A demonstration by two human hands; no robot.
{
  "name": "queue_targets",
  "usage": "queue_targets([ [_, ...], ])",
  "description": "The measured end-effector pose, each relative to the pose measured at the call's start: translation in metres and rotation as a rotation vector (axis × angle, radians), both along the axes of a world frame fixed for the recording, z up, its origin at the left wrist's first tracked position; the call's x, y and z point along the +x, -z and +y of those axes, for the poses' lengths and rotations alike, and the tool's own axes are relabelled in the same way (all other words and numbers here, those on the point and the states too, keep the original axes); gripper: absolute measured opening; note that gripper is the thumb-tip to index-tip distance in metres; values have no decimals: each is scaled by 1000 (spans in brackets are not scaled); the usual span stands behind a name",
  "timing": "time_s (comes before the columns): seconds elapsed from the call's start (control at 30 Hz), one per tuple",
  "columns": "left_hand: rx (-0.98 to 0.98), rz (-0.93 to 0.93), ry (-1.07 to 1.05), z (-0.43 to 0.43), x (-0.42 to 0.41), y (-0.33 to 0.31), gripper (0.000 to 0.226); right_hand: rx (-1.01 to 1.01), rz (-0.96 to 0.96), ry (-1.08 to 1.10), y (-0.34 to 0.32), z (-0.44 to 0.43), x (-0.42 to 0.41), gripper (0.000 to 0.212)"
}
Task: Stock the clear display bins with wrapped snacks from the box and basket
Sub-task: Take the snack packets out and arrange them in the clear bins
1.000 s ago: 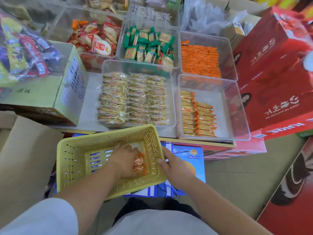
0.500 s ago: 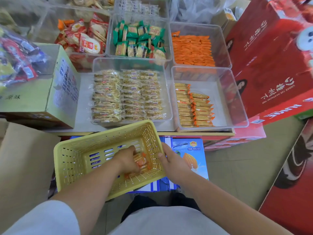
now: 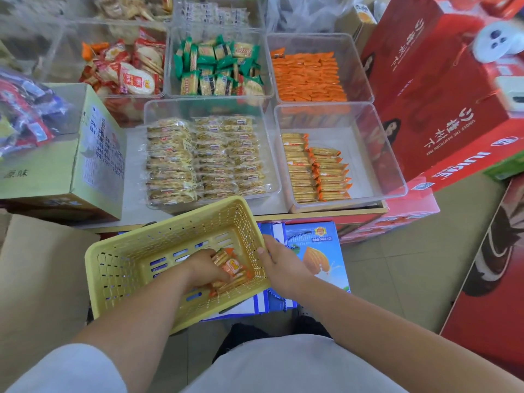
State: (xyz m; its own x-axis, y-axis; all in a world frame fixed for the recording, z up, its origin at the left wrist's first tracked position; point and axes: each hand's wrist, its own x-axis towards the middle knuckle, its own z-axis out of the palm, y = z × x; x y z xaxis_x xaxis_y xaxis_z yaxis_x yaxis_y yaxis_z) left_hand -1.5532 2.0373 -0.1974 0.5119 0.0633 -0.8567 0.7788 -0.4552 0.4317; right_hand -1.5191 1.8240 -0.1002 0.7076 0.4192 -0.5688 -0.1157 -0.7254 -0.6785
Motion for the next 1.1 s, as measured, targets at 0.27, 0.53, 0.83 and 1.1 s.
queue_targets([
  [0.27, -140, 15, -135, 1, -11, 7, 44, 11, 19, 21, -1, 0, -5, 28],
  [0.53, -120, -40, -143, -8, -8, 4, 65, -2, -2, 39, -3, 3, -10, 23],
  [0.83, -208, -125, -110, 13, -15, -49, 62, 30, 44, 67, -10, -3, -8, 48],
  [1.1, -499, -519, -755, 8, -60, -108, 99, 266, -113, 324, -45, -2, 4, 28],
])
